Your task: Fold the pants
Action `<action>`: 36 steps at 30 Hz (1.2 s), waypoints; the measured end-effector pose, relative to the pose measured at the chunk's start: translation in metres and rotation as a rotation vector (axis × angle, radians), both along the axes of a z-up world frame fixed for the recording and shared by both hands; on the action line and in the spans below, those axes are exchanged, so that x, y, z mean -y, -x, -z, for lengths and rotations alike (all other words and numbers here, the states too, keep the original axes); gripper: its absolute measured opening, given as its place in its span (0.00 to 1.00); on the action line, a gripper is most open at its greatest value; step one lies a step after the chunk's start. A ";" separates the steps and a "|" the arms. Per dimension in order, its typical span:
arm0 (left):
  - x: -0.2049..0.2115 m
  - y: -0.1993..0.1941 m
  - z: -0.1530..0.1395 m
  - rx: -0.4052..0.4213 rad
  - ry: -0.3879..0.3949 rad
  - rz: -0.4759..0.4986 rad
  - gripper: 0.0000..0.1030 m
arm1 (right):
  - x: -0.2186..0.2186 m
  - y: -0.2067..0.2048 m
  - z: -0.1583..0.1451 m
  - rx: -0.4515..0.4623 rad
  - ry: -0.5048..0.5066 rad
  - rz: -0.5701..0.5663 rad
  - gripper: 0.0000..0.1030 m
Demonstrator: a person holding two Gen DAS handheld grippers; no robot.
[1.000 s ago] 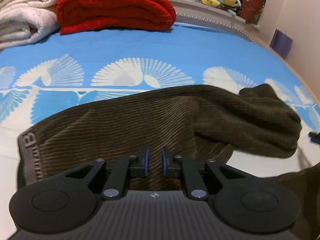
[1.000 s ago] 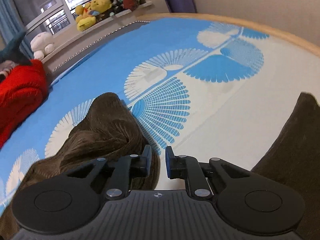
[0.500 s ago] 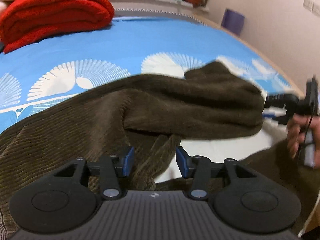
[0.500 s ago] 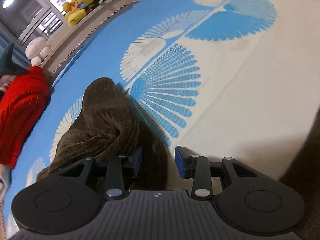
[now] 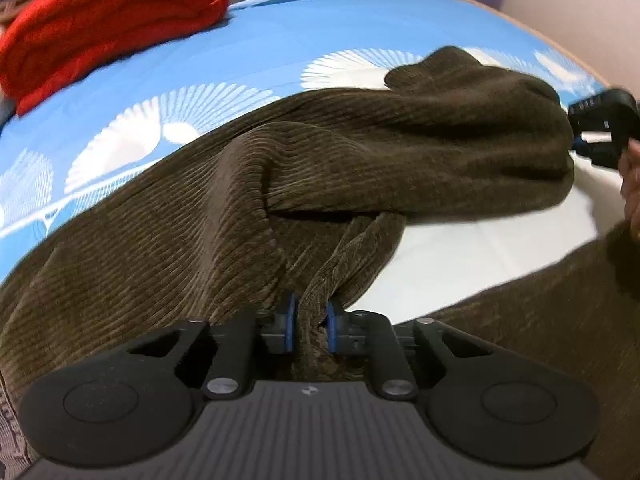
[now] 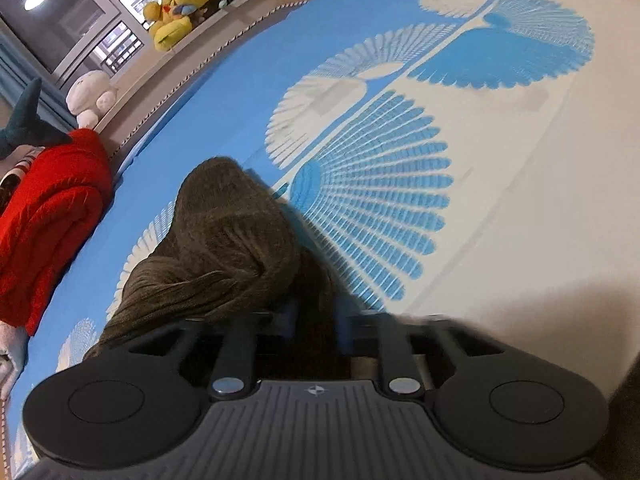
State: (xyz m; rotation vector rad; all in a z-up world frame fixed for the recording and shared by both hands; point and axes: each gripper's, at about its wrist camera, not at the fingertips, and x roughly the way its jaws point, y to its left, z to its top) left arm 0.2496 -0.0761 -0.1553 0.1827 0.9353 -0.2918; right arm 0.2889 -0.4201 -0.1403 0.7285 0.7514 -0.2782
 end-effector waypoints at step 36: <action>-0.012 0.015 -0.011 -0.107 -0.162 0.196 0.16 | 0.095 0.019 -0.015 0.033 0.006 0.311 0.52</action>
